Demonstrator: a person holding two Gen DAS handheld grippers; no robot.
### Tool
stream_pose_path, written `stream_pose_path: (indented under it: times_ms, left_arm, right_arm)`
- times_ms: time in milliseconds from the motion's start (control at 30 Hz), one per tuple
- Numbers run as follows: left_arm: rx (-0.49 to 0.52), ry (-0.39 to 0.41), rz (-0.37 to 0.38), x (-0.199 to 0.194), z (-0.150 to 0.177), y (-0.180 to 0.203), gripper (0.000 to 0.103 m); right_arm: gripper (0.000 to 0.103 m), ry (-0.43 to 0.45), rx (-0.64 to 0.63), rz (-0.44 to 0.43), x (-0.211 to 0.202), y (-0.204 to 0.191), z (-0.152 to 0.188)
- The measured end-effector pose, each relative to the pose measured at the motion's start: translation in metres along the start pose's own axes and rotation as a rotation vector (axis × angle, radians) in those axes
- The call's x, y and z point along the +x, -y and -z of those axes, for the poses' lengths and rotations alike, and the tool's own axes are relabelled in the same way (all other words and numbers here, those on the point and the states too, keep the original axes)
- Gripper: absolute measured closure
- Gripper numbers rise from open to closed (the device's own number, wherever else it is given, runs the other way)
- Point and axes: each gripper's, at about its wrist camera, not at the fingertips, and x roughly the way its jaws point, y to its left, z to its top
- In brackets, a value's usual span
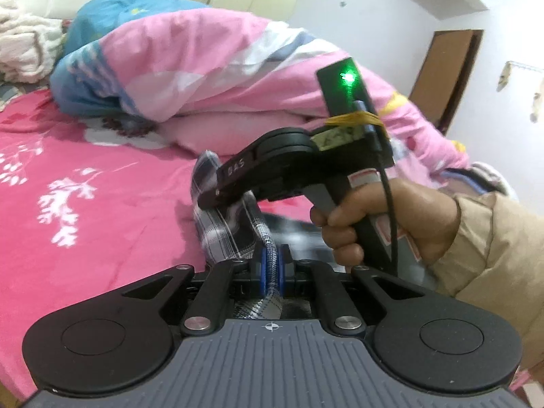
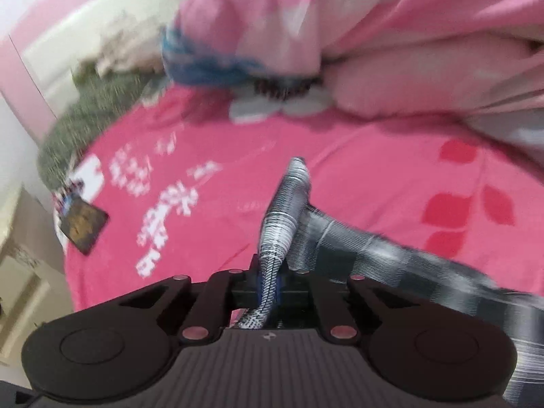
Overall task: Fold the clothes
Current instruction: 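Grasp the plaid edge with the right gripper beside the left gripper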
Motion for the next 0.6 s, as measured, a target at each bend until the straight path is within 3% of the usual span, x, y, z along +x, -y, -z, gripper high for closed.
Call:
stream_pose_path:
  times_ms: [300, 600]
  left_arm:
    - [0.065, -0.034, 0.225, 0.018, -0.023, 0.087, 0.101]
    - [0.225, -0.106, 0.366, 0.06, -0.005, 0.176, 0.102]
  right_arm:
    - [0.099, 0.195, 0.099, -0.064, -0.107, 0.072, 0.017]
    - [0.099, 0.29, 0.253, -0.08, -0.187, 0.175, 0.066]
